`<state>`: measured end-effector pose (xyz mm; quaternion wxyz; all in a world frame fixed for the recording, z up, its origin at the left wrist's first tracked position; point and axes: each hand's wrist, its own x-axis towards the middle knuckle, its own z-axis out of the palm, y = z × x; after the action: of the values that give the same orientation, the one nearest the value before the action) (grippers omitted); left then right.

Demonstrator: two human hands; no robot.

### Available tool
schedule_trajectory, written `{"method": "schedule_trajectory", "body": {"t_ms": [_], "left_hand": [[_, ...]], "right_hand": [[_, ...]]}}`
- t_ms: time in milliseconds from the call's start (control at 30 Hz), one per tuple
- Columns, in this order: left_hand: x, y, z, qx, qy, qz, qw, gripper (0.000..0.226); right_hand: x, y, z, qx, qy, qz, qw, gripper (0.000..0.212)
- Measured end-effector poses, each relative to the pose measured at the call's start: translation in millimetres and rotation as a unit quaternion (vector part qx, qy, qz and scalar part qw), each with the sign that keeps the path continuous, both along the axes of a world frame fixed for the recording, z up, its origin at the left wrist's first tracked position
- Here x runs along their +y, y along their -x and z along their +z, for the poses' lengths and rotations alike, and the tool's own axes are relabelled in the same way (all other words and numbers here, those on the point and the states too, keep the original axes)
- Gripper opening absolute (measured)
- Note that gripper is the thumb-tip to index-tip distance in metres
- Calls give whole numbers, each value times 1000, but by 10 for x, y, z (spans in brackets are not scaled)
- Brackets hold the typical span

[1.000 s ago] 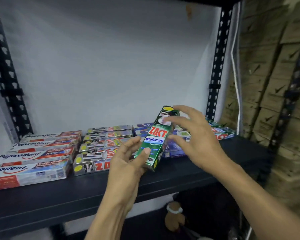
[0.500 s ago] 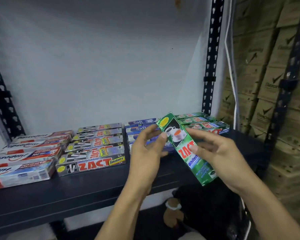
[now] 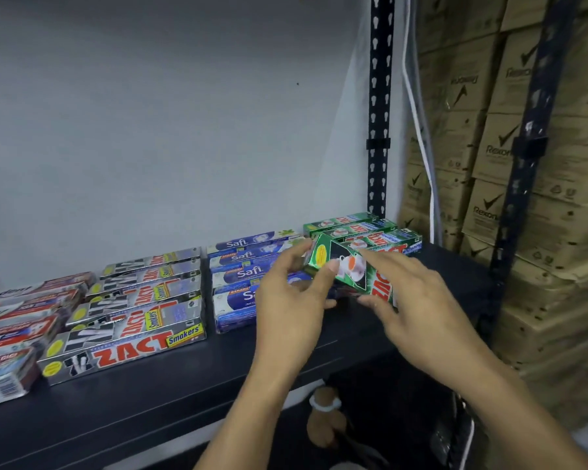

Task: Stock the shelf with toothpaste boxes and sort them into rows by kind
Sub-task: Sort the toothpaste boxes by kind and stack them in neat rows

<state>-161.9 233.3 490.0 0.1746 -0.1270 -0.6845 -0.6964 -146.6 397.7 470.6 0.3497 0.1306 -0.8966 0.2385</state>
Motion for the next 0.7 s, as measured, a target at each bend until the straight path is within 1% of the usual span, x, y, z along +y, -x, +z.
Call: {"method": "schedule_trajectory", "body": {"t_ms": [33, 67, 100, 133, 167, 200, 300, 400, 567, 700], "left_hand": [[-47, 36, -45, 52, 113, 40, 991, 39], [-104, 76, -92, 109, 230, 86, 963, 38], [-153, 117, -137, 159, 336, 133, 919, 36], [-193, 159, -193, 188, 413, 169, 875, 34], [-222, 193, -244, 192, 459, 191, 846, 34], [-242, 217, -284, 178, 484, 203, 832, 34], [-261, 256, -354, 128, 512, 202, 825, 32], [-263, 275, -394, 126, 508, 212, 825, 28], [-260, 305, -411, 116, 506, 215, 827, 27], [-274, 319, -400, 100, 505, 206, 832, 28]], "right_hand": [[81, 34, 0, -6, -4, -3, 1000, 61], [167, 75, 1, -11, -7, -10, 1000, 61], [260, 122, 0, -19, -12, -19, 1000, 61], [346, 169, 3, -32, -19, -28, 999, 60], [429, 216, 3, -48, -27, -33, 998, 60], [505, 261, 2, -64, -35, -35, 997, 61], [671, 351, 1, -112, -35, -32, 993, 62], [767, 403, -12, -141, -53, -16, 988, 63], [847, 574, 11, -161, -65, 29, 984, 61], [827, 744, 27, -177, -73, 31, 981, 61]]}}
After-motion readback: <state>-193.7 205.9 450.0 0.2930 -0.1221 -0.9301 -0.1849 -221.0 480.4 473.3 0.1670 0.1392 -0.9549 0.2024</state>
